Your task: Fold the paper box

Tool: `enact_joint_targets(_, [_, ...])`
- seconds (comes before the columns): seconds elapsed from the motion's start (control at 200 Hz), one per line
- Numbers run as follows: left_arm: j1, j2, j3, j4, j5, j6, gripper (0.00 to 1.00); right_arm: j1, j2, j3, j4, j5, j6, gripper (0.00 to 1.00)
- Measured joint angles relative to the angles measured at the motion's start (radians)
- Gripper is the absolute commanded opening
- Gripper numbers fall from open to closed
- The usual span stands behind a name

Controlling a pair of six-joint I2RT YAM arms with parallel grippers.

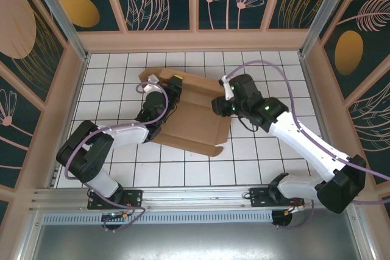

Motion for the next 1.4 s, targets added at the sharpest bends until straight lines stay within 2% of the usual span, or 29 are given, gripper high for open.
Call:
enact_joint_targets(0.205, [-0.040,-0.066,-0.001,-0.172,-0.113,-0.002,0.00,0.075,-0.006,-0.129,0.027,-0.046,0.066,0.00])
enact_joint_targets(0.36, [-0.039,-0.075,-0.006,-0.201,-0.131,-0.014,0.00,0.141,0.041,-0.162,0.074,-0.070,0.110,0.00])
enact_joint_targets(0.515, [-0.039,-0.074,-0.071,-0.156,-0.129,-0.047,0.00,0.217,0.194,-0.187,0.122,-0.071,0.158,0.00])
enact_joint_targets(0.801, [-0.039,-0.096,-0.121,-0.156,-0.156,-0.055,0.00,0.226,0.389,-0.213,0.146,-0.021,0.227,0.00])
enact_joint_targets(0.966, [-0.038,-0.142,-0.085,-0.296,-0.184,-0.070,0.00,0.224,0.418,-0.234,0.147,0.005,0.239,0.00])
enact_joint_targets(1.401, [-0.047,-0.203,-0.059,-0.481,-0.240,-0.093,0.00,0.175,0.401,-0.258,0.149,0.007,0.246,0.00])
